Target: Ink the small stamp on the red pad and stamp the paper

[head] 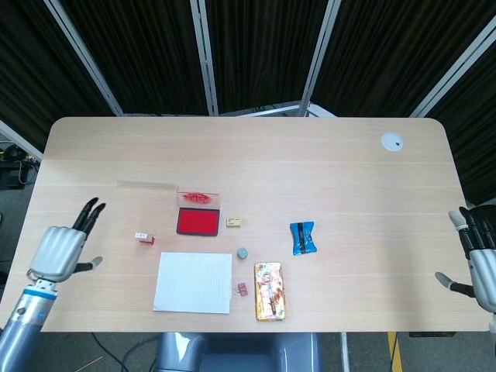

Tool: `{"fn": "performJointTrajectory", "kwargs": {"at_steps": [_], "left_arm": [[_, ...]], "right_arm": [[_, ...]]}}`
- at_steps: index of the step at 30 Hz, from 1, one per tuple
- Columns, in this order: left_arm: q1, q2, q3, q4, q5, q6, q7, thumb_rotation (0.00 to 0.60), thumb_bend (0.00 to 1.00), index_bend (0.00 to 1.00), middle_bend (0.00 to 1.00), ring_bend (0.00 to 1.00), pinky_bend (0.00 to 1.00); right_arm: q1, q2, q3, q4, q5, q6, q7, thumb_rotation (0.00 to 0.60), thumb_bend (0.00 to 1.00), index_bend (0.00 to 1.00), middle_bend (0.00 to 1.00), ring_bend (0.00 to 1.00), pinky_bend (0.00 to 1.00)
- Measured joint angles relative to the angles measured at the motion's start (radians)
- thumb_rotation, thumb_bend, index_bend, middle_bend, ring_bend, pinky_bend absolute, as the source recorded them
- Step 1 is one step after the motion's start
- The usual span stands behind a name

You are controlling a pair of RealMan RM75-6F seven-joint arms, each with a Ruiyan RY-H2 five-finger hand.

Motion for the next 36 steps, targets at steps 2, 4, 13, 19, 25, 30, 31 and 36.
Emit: {"fn": "performJointTrajectory", "kwargs": {"at_steps": [2,4,13,19,25,30,31,36], "left_arm": [[-0.039,-0.051,-0.010,0.040,-0.026,-0.056,0.011,0.600,0.00,0.03,0.01,0.83,0.89],[-0.069,-0.090,-0.018,0.079,-0.047,-0.097,0.017,0.600,0.02,0.09,0.07,0.84,0.90],[-0.164,-0.222,-0.032,0.270,-0.107,-0.231,-0.040,0.600,0.17,0.28,0.28,0.87,0.92],[-0.194,-0.268,-0.025,0.346,-0.125,-0.268,-0.061,0.600,0.22,0.28,0.35,0.87,0.92],[-0.206,-0.301,-0.019,0.391,-0.143,-0.269,-0.032,0.600,0.28,0.34,0.37,0.87,0.92],[-0.213,-0.333,-0.017,0.426,-0.160,-0.264,-0.017,0.600,0.31,0.42,0.42,0.86,0.92],[-0.214,-0.337,-0.016,0.431,-0.163,-0.263,-0.015,0.600,0.31,0.42,0.42,0.86,0.92],[-0.220,-0.352,-0.011,0.455,-0.171,-0.262,-0.008,0.600,0.31,0.41,0.41,0.86,0.92]], "right_arm": [[0.003,-0.004,0.001,0.002,0.008,-0.007,-0.010,0.600,0.00,0.00,0.00,0.00,0.00],[0.006,-0.008,0.003,0.005,0.016,-0.015,-0.021,0.600,0.00,0.00,0.00,0.00,0.00],[0.007,-0.020,0.010,0.017,0.055,-0.024,-0.049,0.600,0.00,0.00,0.00,0.00,0.00],[0.004,-0.021,0.009,0.025,0.067,-0.027,-0.051,0.600,0.00,0.00,0.00,0.00,0.00],[0.001,-0.018,0.009,0.030,0.072,-0.027,-0.041,0.600,0.00,0.00,0.00,0.00,0.00],[0.000,-0.018,0.009,0.034,0.075,-0.030,-0.037,0.600,0.00,0.00,0.00,0.00,0.00],[0.001,-0.018,0.009,0.035,0.076,-0.031,-0.036,0.600,0.00,0.00,0.00,0.00,0.00],[0.004,-0.020,0.010,0.040,0.080,-0.037,-0.035,0.600,0.00,0.00,0.00,0.00,0.00]]}}
